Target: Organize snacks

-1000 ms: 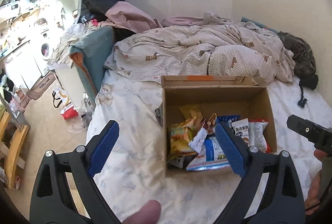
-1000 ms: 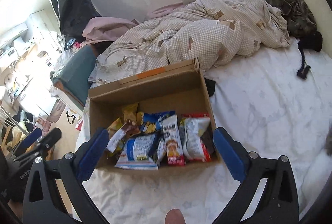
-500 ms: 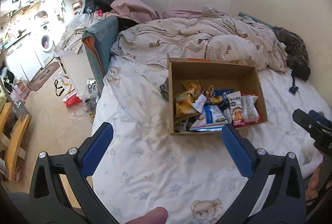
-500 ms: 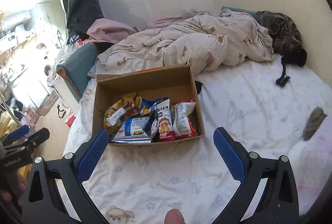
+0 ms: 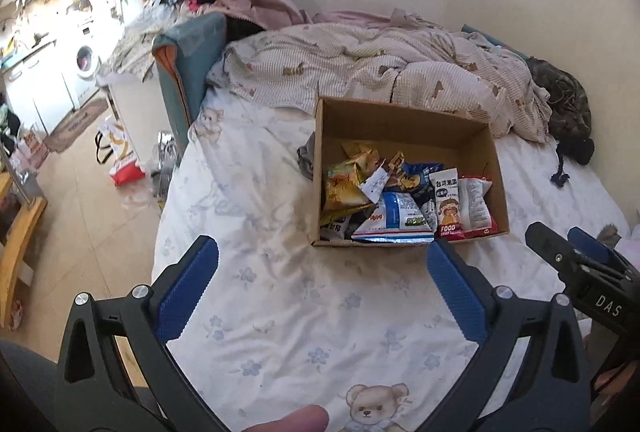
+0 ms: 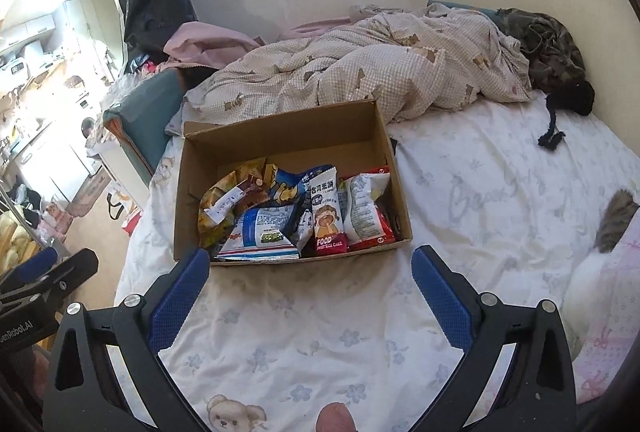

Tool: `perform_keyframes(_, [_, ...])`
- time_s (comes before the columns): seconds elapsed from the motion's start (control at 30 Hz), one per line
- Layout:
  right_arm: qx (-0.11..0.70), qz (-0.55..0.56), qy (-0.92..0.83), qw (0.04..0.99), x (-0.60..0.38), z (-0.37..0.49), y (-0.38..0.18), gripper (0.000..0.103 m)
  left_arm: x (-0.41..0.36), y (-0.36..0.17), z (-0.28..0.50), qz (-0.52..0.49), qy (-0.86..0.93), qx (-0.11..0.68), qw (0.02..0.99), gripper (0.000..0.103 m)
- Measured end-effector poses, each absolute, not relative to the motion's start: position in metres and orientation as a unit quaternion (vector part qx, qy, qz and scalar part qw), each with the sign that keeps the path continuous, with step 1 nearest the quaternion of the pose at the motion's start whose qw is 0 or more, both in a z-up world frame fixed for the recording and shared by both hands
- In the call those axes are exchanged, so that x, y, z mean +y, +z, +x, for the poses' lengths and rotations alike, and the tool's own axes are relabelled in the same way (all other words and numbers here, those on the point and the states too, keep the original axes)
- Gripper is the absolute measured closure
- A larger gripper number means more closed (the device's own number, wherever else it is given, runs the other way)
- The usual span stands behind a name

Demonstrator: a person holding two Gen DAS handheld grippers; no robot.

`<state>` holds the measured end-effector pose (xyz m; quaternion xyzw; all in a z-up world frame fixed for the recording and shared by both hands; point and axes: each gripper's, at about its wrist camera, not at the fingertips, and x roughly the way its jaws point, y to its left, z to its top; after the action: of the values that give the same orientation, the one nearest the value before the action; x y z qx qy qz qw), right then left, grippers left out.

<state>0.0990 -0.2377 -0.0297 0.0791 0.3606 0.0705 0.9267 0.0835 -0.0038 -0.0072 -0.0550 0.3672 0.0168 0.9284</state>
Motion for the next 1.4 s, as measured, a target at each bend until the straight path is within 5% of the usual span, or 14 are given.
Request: perform_keyframes(1.4, [0.356, 0.065, 0.071, 0.929, -0.2302, 0.0983, -0.0293, 0.0, 0.0002, -0.007, 0.0833, -0.064, 0.018, 0.369, 0.927, 0.0])
